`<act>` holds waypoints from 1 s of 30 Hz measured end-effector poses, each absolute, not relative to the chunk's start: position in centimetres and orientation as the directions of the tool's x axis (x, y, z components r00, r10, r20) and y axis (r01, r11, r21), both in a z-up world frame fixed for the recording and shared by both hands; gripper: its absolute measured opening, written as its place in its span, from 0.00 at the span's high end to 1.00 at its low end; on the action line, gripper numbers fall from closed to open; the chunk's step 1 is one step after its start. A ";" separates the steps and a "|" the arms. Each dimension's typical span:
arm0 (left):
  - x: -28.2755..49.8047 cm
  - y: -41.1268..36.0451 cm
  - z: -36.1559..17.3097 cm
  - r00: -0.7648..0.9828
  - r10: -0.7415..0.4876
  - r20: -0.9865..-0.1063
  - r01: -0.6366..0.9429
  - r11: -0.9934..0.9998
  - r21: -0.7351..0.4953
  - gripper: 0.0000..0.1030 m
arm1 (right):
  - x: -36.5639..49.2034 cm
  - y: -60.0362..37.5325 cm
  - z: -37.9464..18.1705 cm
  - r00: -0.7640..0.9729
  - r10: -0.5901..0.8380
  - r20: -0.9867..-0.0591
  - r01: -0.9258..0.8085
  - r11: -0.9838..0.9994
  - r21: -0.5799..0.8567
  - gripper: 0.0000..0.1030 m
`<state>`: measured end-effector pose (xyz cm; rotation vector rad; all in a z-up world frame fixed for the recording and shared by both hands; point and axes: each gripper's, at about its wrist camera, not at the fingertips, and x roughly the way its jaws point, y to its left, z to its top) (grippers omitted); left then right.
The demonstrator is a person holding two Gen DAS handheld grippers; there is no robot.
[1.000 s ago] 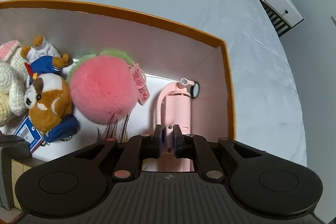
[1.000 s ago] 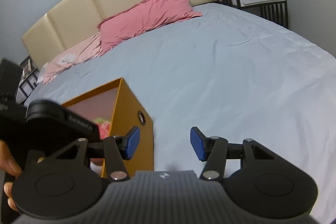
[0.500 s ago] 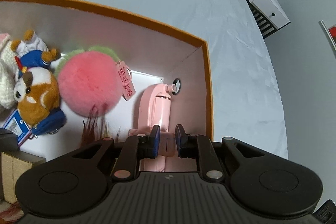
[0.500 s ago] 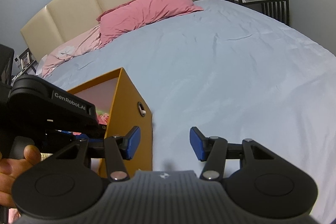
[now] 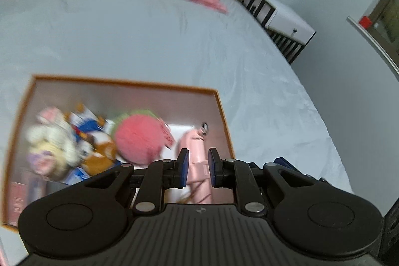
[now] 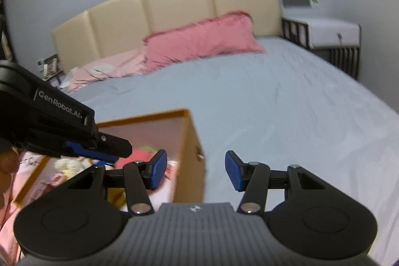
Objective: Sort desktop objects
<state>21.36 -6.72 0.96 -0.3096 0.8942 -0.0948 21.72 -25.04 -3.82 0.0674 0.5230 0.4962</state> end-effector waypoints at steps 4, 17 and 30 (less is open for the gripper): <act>17.6 -4.7 3.5 0.686 -0.149 -0.713 -0.039 0.970 -0.240 0.83 | 19.4 -23.0 -2.5 0.740 0.509 -0.439 -0.497 0.854 0.152 0.44; 9.3 1.9 3.6 0.778 -0.001 -0.628 -0.085 0.991 -0.107 0.78 | 14.1 -17.6 -0.6 0.687 0.610 -0.395 -0.625 0.773 0.106 0.37; 9.5 1.1 -2.2 0.820 -0.040 -0.570 -0.011 0.996 -0.086 0.40 | 15.4 -16.1 -4.1 0.720 0.502 -0.478 -0.549 0.834 0.049 0.36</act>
